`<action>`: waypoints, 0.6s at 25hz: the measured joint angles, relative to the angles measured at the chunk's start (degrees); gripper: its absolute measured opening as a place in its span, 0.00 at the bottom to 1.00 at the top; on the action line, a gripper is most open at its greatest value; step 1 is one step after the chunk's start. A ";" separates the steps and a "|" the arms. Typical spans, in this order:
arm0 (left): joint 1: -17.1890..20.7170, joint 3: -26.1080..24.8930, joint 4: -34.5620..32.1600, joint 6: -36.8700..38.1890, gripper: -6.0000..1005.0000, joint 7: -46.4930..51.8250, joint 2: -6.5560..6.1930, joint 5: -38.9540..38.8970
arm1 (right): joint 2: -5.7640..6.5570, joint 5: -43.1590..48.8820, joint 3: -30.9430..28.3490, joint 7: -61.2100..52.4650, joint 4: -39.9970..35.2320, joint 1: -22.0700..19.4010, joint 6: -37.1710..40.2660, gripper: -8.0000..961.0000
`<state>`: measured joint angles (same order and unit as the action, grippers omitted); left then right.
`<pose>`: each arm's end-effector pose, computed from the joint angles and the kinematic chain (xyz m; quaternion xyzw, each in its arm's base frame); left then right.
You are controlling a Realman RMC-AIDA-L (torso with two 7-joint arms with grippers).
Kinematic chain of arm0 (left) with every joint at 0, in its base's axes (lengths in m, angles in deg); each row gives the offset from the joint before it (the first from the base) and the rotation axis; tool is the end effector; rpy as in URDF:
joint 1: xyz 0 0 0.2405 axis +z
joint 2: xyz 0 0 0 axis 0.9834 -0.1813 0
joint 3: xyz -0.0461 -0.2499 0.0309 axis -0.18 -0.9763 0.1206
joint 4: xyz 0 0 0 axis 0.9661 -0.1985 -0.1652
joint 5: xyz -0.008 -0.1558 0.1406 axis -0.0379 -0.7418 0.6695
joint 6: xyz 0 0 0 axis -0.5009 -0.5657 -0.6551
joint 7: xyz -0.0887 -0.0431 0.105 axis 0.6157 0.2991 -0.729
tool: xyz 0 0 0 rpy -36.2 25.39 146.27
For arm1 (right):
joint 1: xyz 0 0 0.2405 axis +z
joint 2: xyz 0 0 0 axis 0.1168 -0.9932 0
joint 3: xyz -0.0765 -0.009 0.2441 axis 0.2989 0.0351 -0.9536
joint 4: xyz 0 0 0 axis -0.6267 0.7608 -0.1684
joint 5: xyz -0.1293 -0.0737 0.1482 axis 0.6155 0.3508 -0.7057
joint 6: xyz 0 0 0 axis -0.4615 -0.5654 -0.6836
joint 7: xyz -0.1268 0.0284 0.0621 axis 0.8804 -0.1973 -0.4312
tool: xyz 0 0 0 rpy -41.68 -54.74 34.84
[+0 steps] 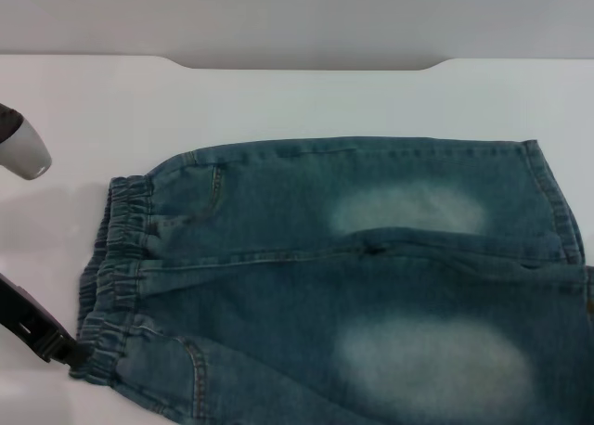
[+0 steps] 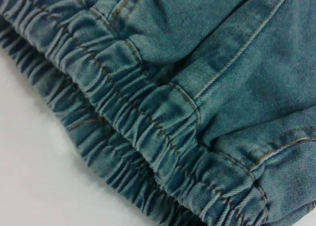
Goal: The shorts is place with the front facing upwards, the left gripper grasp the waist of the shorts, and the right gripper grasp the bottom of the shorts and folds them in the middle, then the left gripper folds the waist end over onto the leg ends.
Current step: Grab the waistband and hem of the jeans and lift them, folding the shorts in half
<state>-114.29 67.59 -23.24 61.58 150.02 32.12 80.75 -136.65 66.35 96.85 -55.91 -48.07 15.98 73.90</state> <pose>-0.2784 0.3169 0.0428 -0.8763 -0.4238 0.2266 0.0322 0.2776 0.2643 0.0488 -0.8699 0.4298 -0.2405 0.0269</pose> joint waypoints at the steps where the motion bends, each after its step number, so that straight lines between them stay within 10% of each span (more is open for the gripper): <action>1: -0.03 0.00 0.00 -0.01 0.04 -0.01 -0.02 0.00 | 0.02 -0.02 0.17 0.00 0.00 0.02 0.00 0.38; 15: -0.46 0.00 0.10 -0.09 0.04 -0.11 -0.24 0.70 | 0.14 -0.03 1.25 0.01 0.18 0.03 0.76 0.08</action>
<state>-114.74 67.59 -23.14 61.49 149.90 31.88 81.45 -136.52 66.33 98.10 -55.91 -47.90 16.01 74.66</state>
